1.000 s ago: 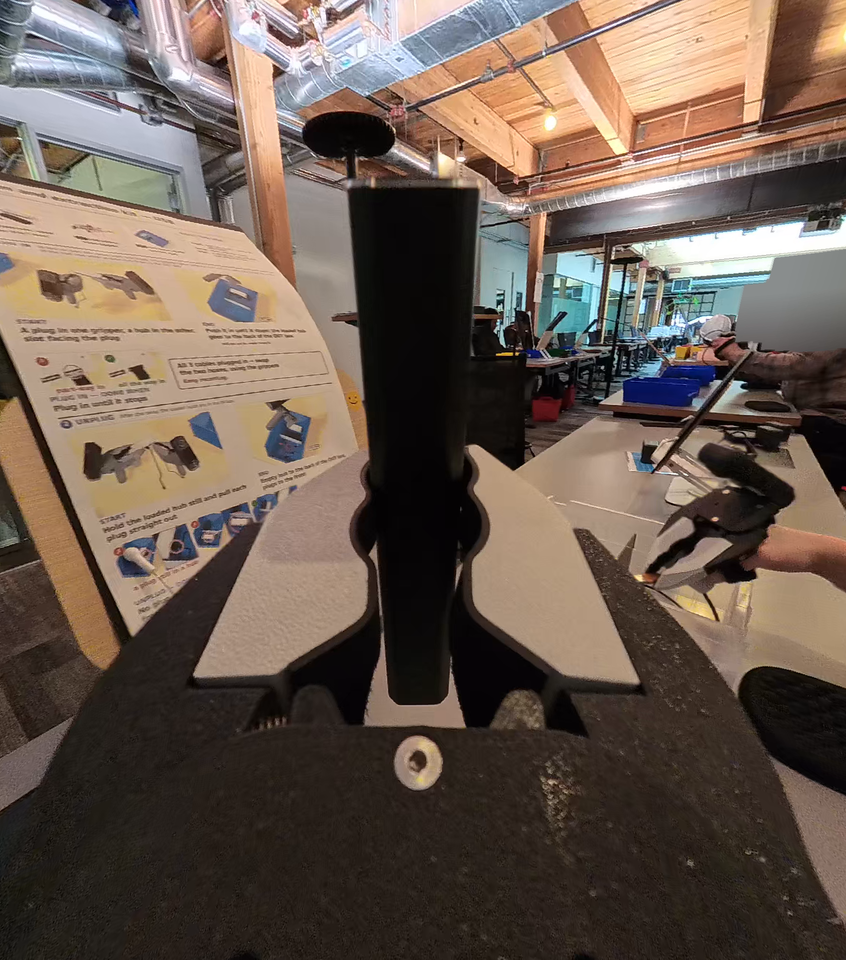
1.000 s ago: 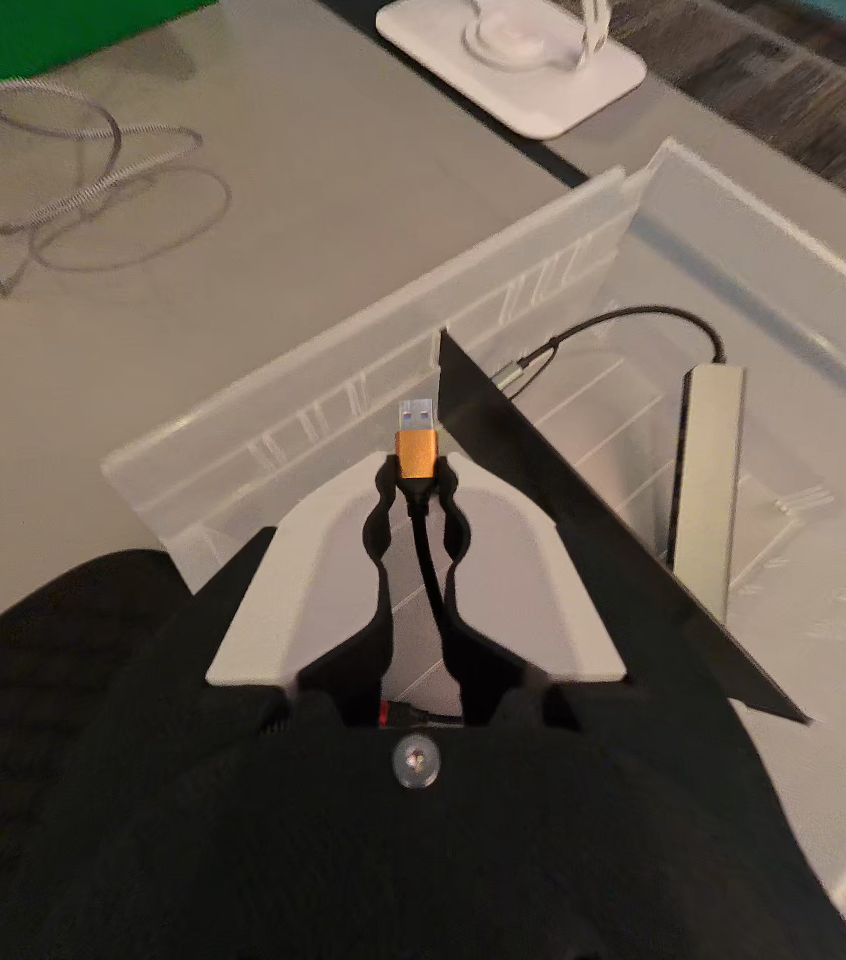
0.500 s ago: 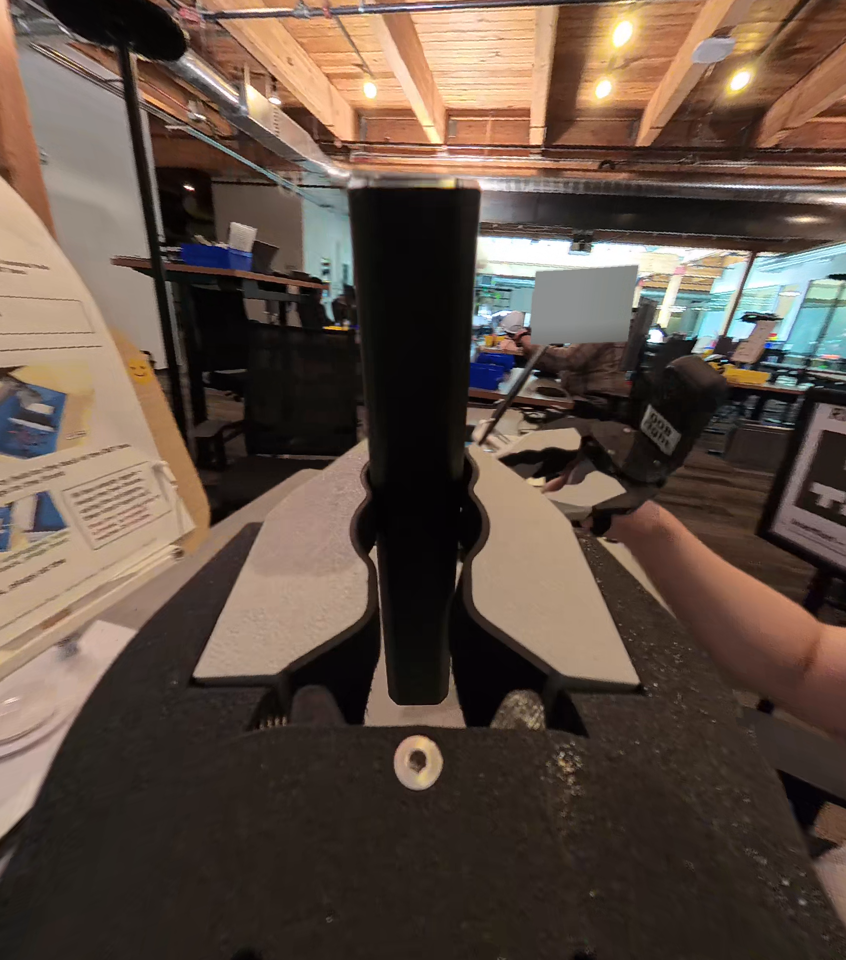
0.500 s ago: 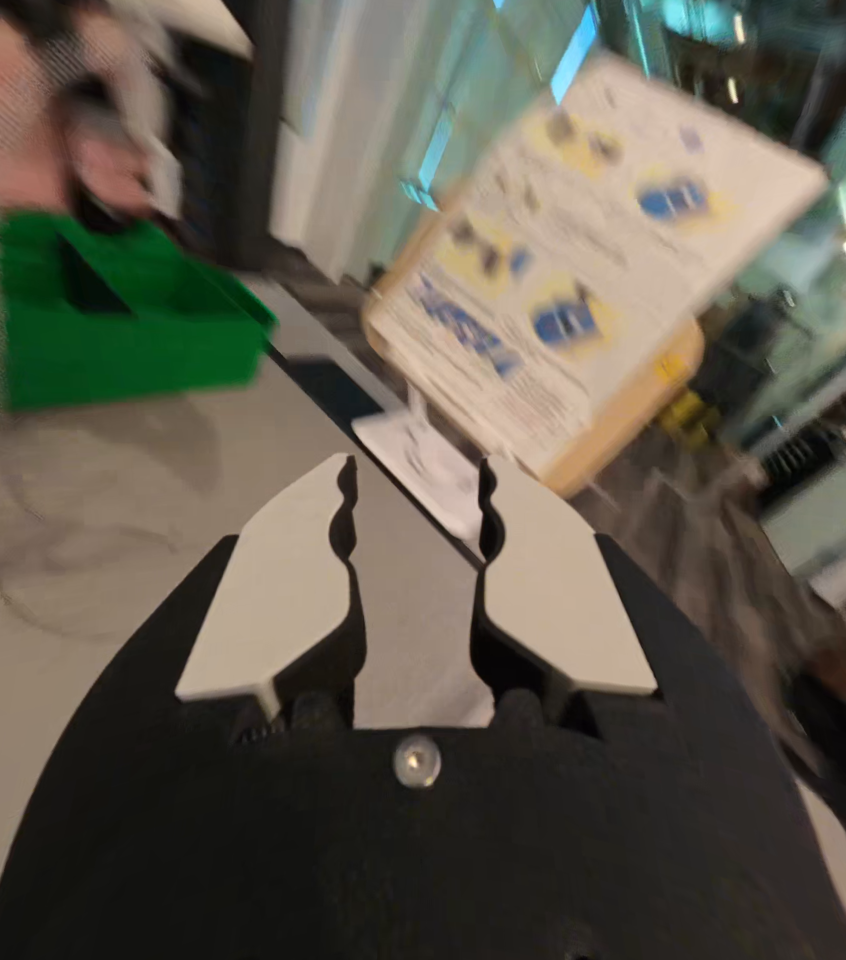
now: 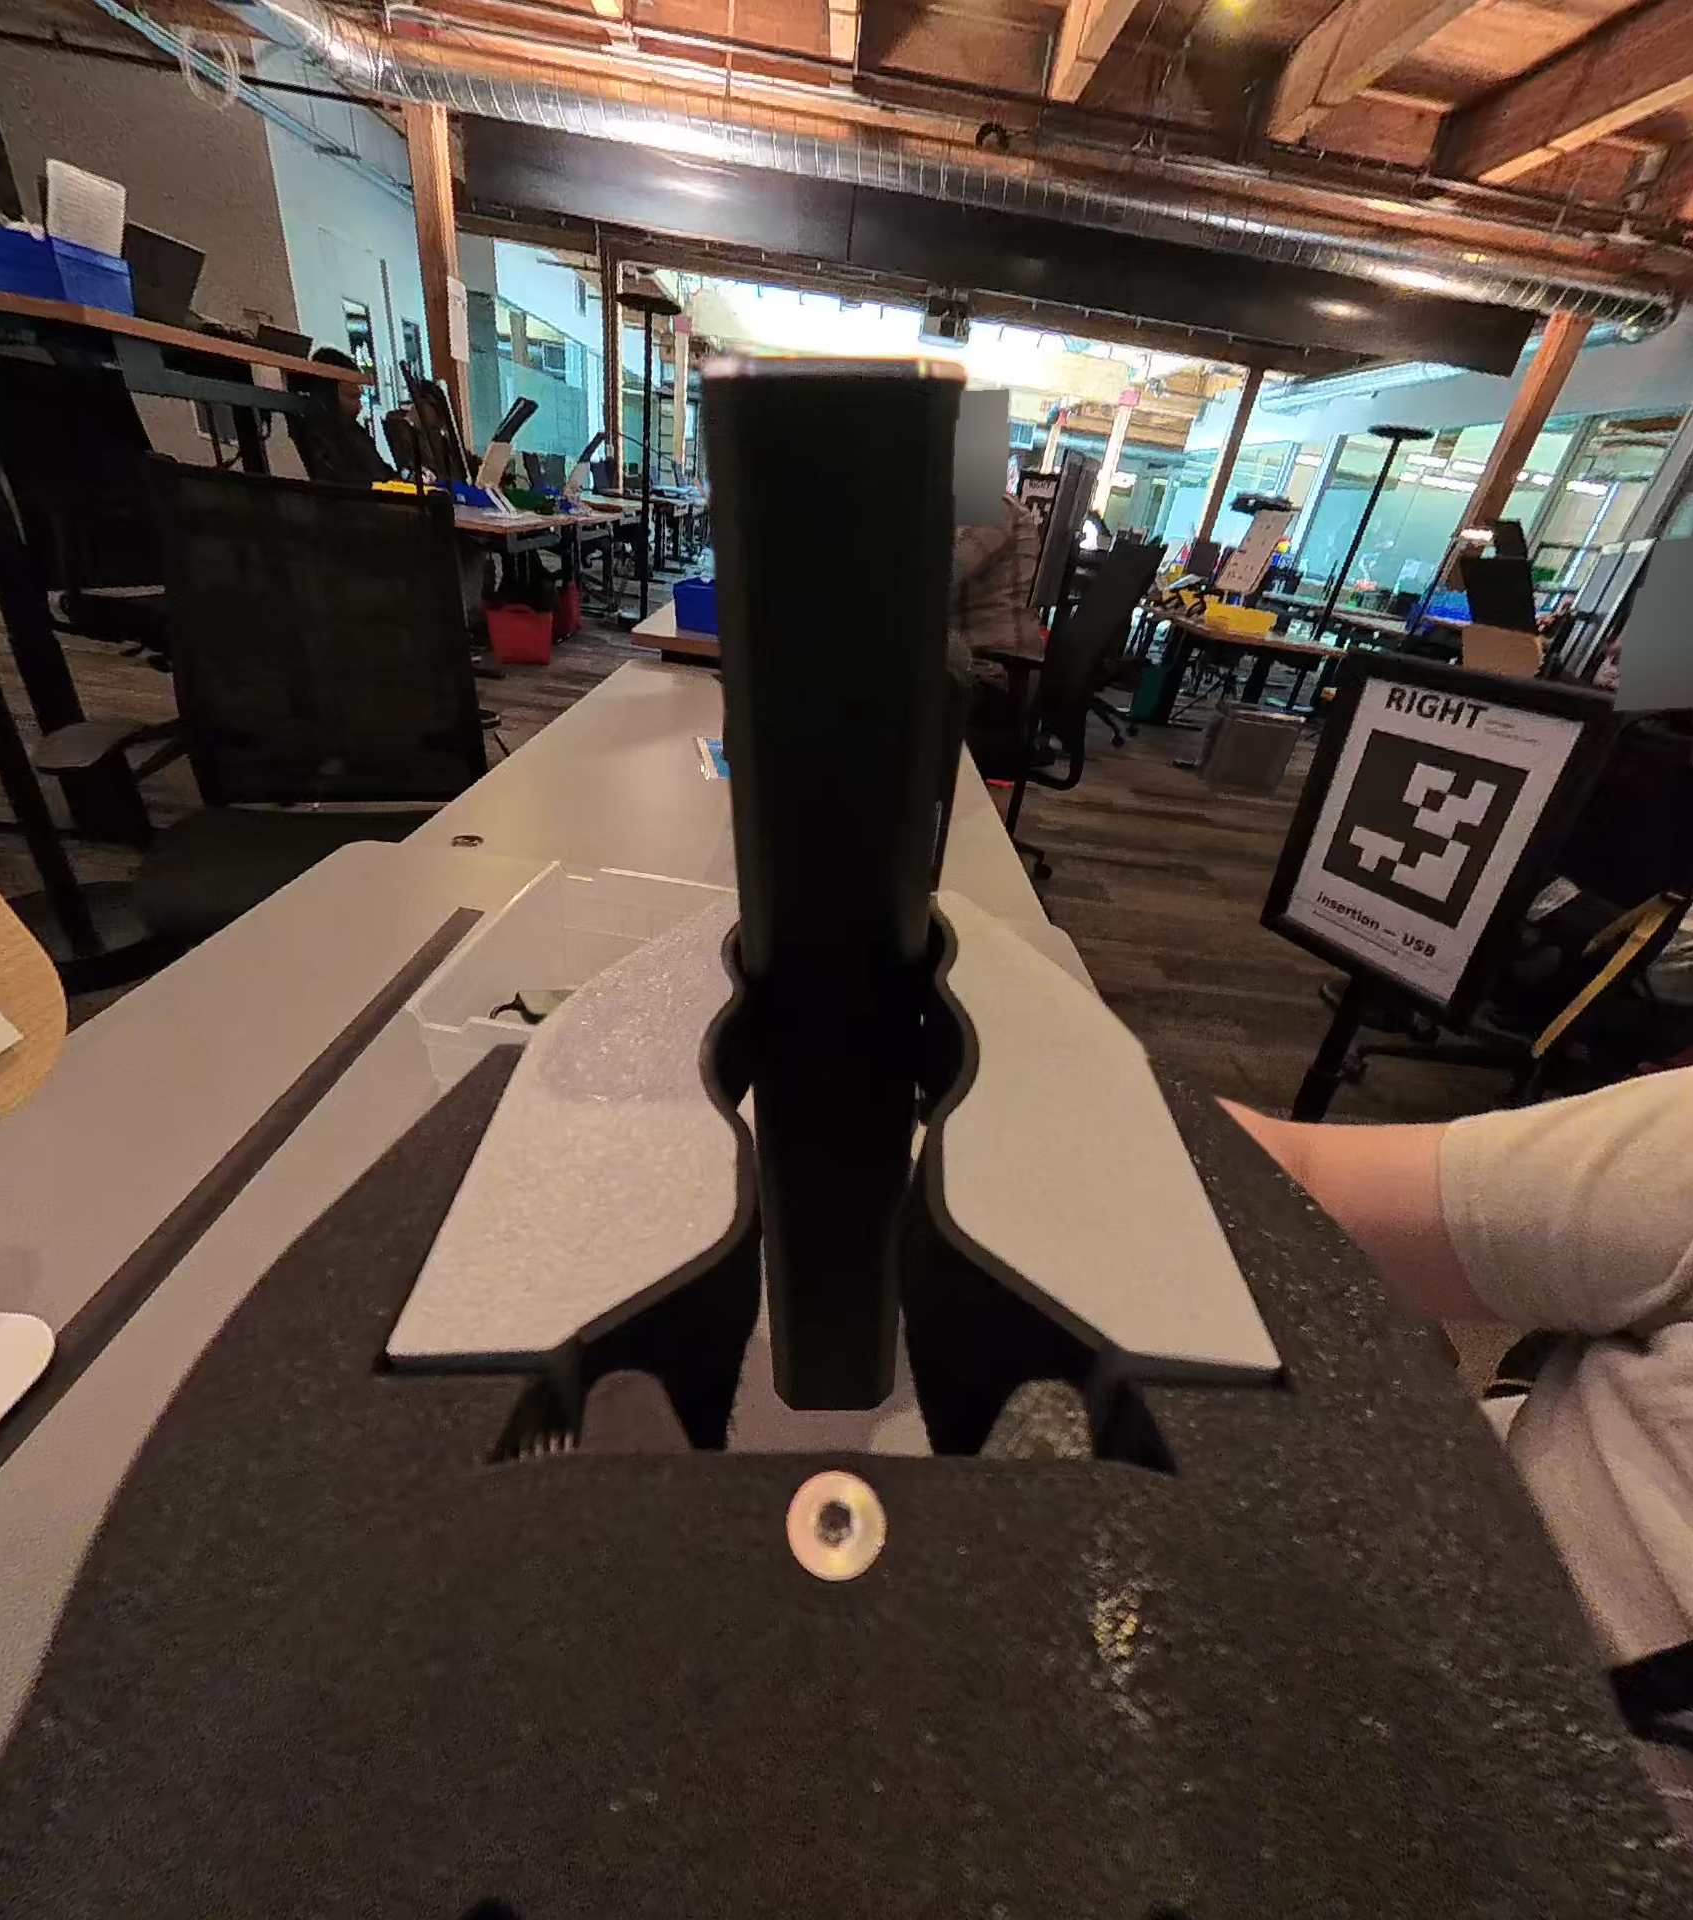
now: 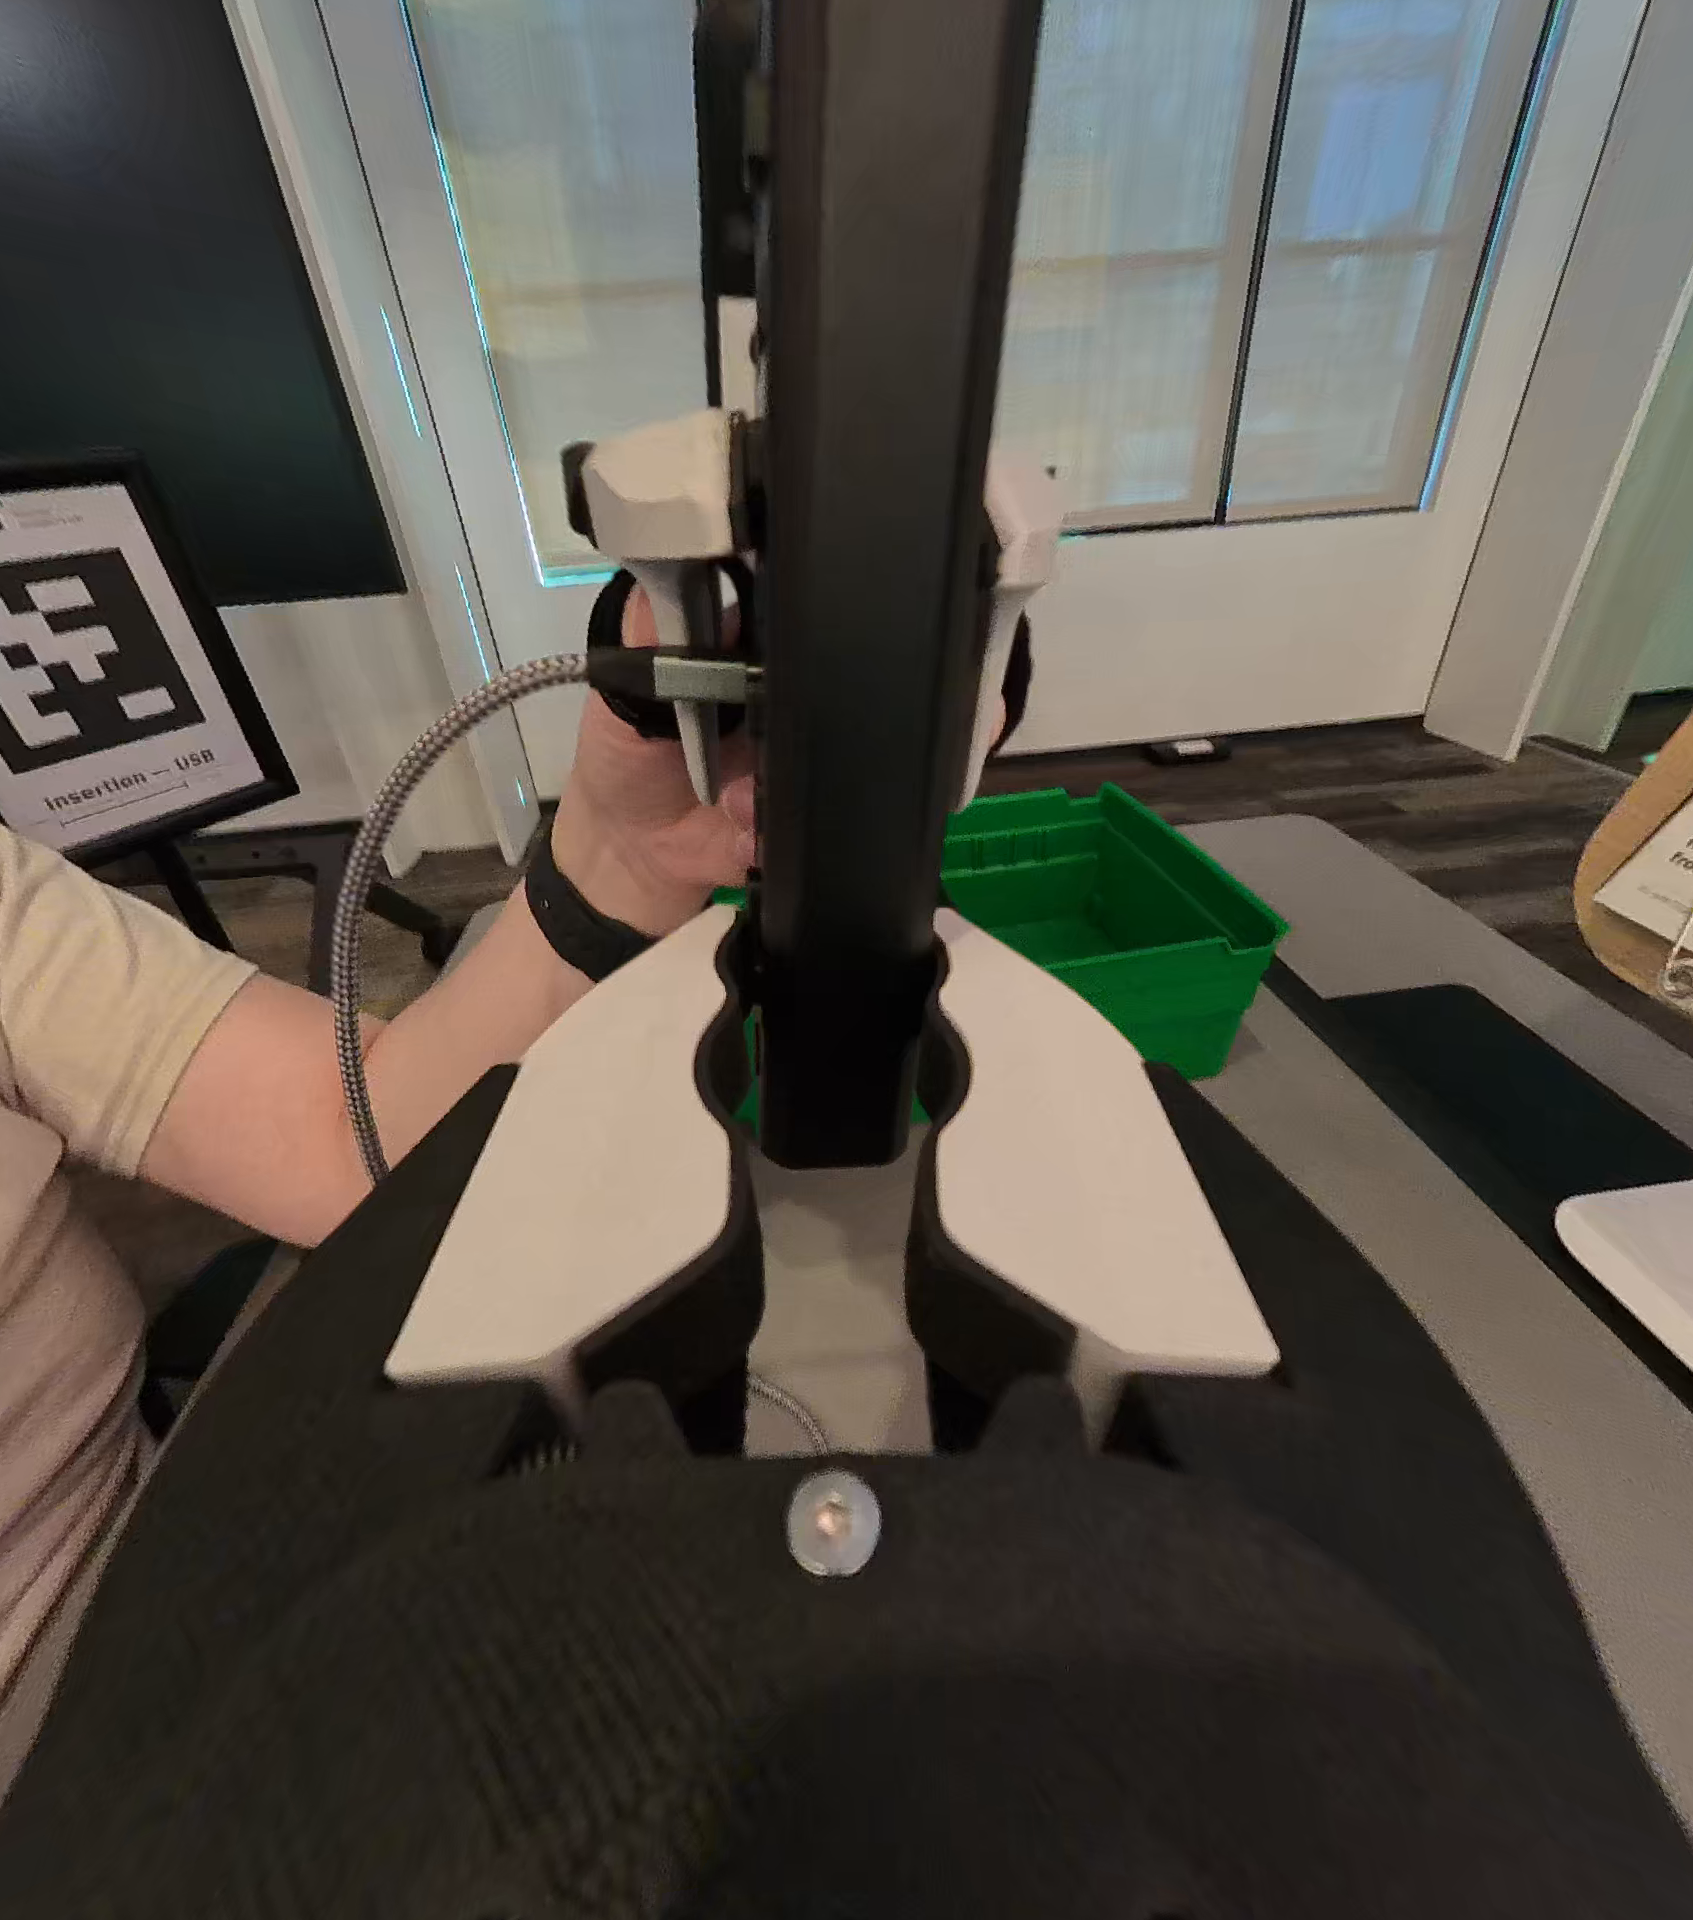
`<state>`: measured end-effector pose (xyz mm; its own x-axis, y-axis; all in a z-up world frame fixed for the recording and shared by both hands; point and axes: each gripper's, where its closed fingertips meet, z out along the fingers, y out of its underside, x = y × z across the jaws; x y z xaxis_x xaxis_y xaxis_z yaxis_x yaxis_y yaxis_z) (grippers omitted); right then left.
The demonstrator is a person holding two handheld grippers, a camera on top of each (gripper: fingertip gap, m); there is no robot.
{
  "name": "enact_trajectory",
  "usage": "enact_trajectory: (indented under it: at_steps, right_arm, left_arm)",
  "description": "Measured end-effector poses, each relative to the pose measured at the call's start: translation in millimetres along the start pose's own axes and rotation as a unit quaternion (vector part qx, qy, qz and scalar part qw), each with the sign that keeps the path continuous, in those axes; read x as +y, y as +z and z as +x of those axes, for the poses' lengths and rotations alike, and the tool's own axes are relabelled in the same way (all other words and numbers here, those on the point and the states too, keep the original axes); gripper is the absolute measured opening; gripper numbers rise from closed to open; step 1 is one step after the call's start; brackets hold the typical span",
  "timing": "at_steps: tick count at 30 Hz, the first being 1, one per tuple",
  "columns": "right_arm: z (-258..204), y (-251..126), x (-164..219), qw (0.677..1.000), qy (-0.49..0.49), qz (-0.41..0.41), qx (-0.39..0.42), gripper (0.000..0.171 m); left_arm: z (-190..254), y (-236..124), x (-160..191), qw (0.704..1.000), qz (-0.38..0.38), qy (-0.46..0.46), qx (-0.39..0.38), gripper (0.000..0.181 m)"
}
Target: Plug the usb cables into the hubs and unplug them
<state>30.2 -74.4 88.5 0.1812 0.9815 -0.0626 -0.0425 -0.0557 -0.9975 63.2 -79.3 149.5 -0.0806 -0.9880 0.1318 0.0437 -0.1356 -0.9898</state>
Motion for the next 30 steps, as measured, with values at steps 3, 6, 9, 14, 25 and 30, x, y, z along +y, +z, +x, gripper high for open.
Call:
enact_trajectory:
  at_steps: [3, 6, 9, 14, 25, 30]
  right_arm:
    - [-2, -3, -7, 0.997, 0.036, 0.06, -0.025, 0.028]
    - [-5, -1, -8, 0.987, 0.1, 0.106, -0.069, 0.028]
    - [-2, -1, -8, 0.977, 0.138, 0.136, -0.089, 0.028]
    - [13, -12, -8, 0.984, 0.116, 0.13, -0.043, 0.028]
    - [13, -17, -12, 0.991, 0.052, 0.126, -0.008, 0.028]
    - [20, -21, -3, 0.996, 0.015, 0.086, 0.017, 0.03]
  left_arm:
    - [0, 2, -5, 0.999, 0.027, -0.029, 0.015, 0.029]
    - [-1, 3, 0, 0.998, 0.02, -0.056, 0.036, 0.041]
    - [-7, 1, 5, 0.996, 0.012, -0.079, 0.041, 0.047]
    - [-17, -11, 19, 0.997, -0.029, -0.069, 0.022, 0.055]
    - [-9, 22, 40, 0.993, -0.049, -0.075, 0.079, 0.034]
    - [-20, 26, 50, 0.996, -0.087, 0.004, 0.021, 0.028]
